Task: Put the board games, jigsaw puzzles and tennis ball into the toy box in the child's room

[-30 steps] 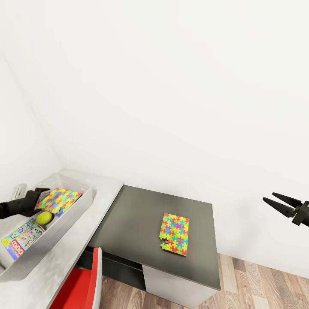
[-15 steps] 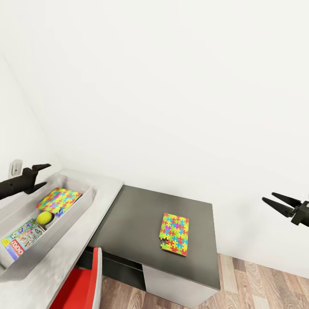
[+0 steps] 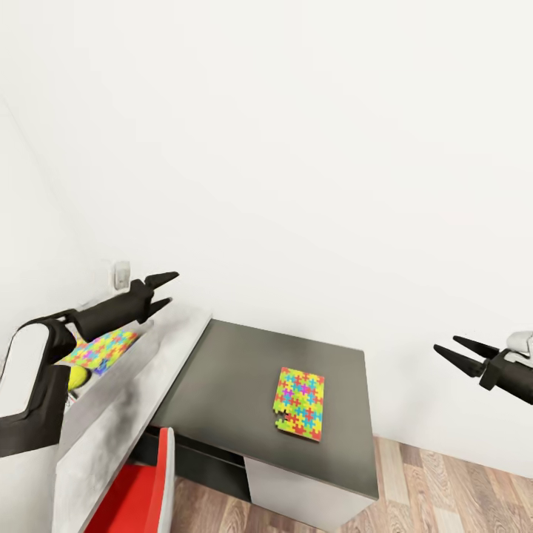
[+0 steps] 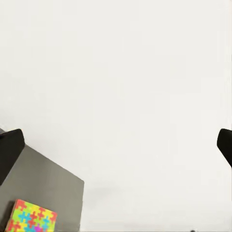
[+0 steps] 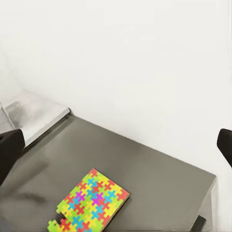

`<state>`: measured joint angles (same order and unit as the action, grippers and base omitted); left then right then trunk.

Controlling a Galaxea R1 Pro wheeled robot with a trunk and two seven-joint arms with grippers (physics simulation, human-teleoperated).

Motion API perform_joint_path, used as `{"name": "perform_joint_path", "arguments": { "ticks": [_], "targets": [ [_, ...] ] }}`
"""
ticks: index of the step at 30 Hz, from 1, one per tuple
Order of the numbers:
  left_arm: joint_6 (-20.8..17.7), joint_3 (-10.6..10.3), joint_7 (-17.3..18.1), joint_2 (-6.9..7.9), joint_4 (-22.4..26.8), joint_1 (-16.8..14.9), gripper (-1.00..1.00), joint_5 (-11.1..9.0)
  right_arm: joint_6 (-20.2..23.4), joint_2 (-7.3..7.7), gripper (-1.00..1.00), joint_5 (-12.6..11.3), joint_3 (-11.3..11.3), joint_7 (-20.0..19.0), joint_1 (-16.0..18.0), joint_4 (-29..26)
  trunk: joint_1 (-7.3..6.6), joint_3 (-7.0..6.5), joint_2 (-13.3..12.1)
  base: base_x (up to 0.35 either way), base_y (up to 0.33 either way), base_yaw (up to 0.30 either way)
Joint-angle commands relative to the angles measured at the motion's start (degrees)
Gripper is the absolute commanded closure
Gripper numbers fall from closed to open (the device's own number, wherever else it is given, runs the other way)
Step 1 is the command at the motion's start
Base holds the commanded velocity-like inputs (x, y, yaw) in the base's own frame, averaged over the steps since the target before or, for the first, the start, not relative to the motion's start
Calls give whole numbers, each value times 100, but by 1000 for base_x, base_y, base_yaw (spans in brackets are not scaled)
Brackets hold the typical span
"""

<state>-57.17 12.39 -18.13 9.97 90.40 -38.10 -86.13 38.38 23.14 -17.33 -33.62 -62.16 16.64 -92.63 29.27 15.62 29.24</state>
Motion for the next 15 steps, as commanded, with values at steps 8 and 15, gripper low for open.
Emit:
{"name": "perform_joint_path", "arguments": {
  "ticks": [8,15],
  "targets": [
    [39,-1529,-2224,-1380,166,-391,-100,-175,161,-12,-100,-3,-4,-6,163,2,2,9,9,0,0,-244],
    [628,-994,-3075,-1034,170,471,-100,-185,520,-79,-100,134,330,507,354,8,2,9,9,0,0,-292]
  ]
}}
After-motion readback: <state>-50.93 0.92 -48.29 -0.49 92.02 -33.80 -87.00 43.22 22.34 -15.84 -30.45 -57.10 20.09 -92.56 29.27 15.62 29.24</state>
